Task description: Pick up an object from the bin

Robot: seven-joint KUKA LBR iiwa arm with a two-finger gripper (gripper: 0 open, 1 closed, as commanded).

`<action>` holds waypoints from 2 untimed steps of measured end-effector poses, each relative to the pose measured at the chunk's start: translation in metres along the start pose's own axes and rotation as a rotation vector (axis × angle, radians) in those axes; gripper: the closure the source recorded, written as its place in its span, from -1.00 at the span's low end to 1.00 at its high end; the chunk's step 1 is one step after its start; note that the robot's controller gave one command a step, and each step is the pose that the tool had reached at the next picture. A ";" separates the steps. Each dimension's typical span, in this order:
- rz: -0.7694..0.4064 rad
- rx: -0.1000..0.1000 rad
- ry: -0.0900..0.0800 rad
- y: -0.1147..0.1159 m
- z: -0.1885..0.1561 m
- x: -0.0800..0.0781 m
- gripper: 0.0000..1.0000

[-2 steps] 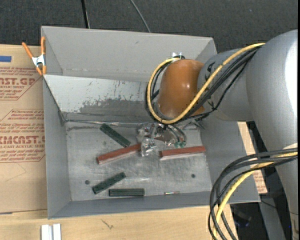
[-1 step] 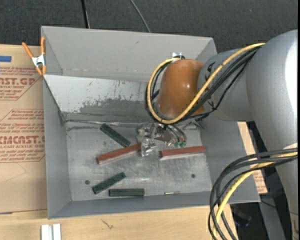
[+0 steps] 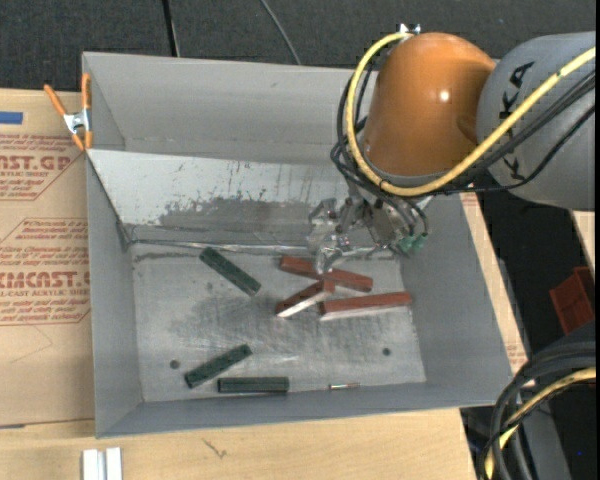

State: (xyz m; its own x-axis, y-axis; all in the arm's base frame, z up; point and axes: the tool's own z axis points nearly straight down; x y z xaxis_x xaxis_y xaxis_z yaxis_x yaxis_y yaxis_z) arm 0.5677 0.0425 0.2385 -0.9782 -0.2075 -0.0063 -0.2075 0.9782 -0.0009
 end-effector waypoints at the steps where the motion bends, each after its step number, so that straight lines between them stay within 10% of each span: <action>1: 0.000 -0.001 0.003 0.000 0.001 0.001 1.00; 2: 0.118 -0.002 0.006 -0.002 0.084 -0.008 -1.00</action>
Offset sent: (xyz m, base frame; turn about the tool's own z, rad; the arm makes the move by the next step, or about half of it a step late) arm 0.0092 -0.0007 -0.0830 0.1183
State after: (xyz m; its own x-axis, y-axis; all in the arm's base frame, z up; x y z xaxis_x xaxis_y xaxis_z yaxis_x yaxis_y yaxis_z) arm 0.5767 0.0427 0.1546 -0.9959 -0.0910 -0.0007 -0.0910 0.9958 0.0013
